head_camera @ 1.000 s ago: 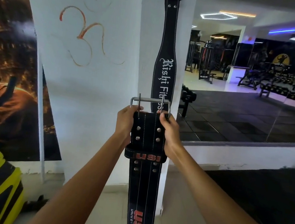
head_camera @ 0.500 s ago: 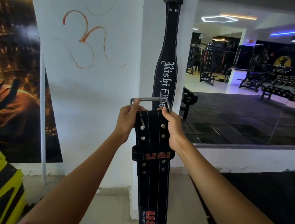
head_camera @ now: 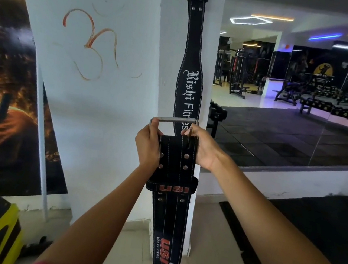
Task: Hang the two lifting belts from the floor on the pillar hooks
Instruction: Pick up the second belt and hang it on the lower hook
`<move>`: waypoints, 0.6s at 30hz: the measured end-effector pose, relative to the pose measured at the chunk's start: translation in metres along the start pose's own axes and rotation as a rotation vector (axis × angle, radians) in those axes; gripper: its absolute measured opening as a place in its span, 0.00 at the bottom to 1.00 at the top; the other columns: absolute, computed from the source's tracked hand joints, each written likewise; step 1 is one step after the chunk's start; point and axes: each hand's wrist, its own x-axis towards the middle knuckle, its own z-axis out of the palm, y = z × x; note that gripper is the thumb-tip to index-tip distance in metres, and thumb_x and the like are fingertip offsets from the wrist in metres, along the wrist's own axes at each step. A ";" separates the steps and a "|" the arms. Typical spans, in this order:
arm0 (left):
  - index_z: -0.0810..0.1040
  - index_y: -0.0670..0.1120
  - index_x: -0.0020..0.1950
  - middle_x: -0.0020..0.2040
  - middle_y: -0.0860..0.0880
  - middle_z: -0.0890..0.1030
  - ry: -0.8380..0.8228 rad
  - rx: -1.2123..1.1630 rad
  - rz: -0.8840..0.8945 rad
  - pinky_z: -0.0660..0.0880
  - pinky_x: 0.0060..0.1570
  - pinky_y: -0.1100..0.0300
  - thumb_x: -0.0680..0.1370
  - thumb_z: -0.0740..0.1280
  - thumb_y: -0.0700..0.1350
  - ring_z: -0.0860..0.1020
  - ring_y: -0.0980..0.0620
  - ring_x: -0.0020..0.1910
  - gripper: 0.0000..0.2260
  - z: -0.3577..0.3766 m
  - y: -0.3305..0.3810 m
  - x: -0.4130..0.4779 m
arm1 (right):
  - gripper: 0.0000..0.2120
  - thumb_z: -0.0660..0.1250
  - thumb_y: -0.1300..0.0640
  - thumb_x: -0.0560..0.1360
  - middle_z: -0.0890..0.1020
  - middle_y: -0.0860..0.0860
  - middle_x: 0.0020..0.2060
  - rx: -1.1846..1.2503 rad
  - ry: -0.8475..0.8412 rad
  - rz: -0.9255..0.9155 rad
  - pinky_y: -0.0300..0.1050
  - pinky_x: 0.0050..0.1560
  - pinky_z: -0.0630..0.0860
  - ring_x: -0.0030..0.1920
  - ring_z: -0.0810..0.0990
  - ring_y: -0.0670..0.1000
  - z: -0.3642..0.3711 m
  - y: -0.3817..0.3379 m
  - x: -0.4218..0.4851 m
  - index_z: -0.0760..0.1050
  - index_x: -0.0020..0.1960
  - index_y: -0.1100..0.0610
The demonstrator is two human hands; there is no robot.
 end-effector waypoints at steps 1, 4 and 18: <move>0.71 0.43 0.30 0.27 0.50 0.73 0.006 0.007 0.002 0.67 0.28 0.71 0.82 0.56 0.49 0.72 0.55 0.28 0.21 -0.001 -0.001 0.002 | 0.08 0.58 0.55 0.76 0.73 0.50 0.34 -0.017 -0.038 -0.014 0.43 0.36 0.70 0.33 0.72 0.48 0.000 0.001 0.000 0.71 0.39 0.54; 0.71 0.45 0.29 0.27 0.50 0.73 0.012 0.007 0.015 0.69 0.31 0.66 0.82 0.56 0.49 0.72 0.56 0.28 0.22 0.001 -0.001 0.007 | 0.06 0.60 0.63 0.70 0.76 0.51 0.40 -0.039 -0.080 -0.166 0.43 0.41 0.70 0.39 0.73 0.49 0.001 0.004 0.006 0.71 0.44 0.53; 0.73 0.42 0.42 0.33 0.52 0.74 0.011 -0.052 0.227 0.68 0.34 0.61 0.82 0.55 0.52 0.72 0.56 0.33 0.17 0.085 0.026 0.124 | 0.19 0.51 0.48 0.81 0.73 0.44 0.32 -0.518 0.479 -0.880 0.32 0.35 0.71 0.35 0.72 0.42 -0.005 -0.082 0.107 0.71 0.36 0.54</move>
